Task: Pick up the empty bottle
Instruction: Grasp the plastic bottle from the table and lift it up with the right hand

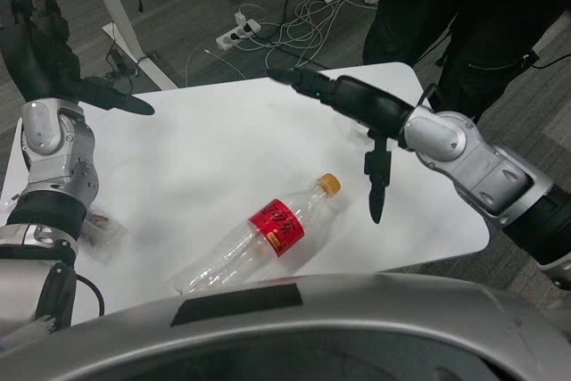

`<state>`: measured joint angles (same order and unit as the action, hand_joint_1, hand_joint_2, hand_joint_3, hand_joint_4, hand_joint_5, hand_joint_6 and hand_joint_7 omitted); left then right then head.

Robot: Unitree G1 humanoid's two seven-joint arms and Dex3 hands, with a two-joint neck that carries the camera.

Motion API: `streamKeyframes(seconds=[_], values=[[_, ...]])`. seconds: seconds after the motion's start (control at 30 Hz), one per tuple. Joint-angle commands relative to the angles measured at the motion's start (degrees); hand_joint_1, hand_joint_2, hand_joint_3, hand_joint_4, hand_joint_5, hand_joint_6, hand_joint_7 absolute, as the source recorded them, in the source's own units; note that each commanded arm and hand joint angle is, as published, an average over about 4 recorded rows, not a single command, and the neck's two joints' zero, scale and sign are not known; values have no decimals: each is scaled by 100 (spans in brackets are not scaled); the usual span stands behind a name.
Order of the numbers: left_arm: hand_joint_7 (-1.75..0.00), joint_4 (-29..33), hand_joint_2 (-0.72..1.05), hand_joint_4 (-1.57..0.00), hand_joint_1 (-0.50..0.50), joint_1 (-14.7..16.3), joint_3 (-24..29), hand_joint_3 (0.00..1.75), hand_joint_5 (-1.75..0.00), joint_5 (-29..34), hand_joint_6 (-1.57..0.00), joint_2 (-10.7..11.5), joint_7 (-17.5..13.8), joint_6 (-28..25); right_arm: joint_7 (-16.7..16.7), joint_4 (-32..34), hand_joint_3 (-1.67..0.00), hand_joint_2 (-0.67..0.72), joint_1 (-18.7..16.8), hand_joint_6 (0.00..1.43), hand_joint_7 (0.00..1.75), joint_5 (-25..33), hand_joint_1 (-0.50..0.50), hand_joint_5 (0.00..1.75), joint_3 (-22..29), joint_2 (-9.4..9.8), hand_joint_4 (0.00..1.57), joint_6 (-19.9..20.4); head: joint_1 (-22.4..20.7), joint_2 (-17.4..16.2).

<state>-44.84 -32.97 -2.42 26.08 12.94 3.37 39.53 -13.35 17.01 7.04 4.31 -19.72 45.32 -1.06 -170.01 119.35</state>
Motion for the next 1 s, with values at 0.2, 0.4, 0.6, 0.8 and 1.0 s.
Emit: streamKeyframes(seconds=[0.2, 0.4, 0.6, 0.8, 1.0], values=[[0, -113, -72, 0, -50, -43, 1, 0, 0, 11, 0, 148, -29, -161, -506, 83, -4, 28, 4, 0, 0, -1086, -38, 0, -480, 139, 0, -158, -50, 5], [0, -181, -72, 0, -50, -61, -23, 0, 0, 11, 0, 192, -29, -238, -660, 21, -4, 25, 17, 0, 0, -1818, -38, 0, -588, 117, 0, 139, 46, 1], [0, -370, -72, 0, -50, -186, -133, 0, 0, -8, 0, 192, -29, -245, -638, -67, -8, 12, 11, 0, 0, -2336, -33, 0, -665, 86, 0, 783, 195, -41], [0, -544, -72, 0, -50, -324, -309, 0, 0, -33, 0, 194, -42, -381, -264, -262, -16, 3, -124, 0, 0, -2651, -33, 0, -675, 124, 0, 1776, 310, -95], [0, -592, -72, 0, -50, -447, -450, 0, 0, -59, 0, 200, -66, -513, -134, -475, -22, -8, -231, 0, 0, -2681, -26, 0, -970, 251, 0, 2297, 315, -189]])
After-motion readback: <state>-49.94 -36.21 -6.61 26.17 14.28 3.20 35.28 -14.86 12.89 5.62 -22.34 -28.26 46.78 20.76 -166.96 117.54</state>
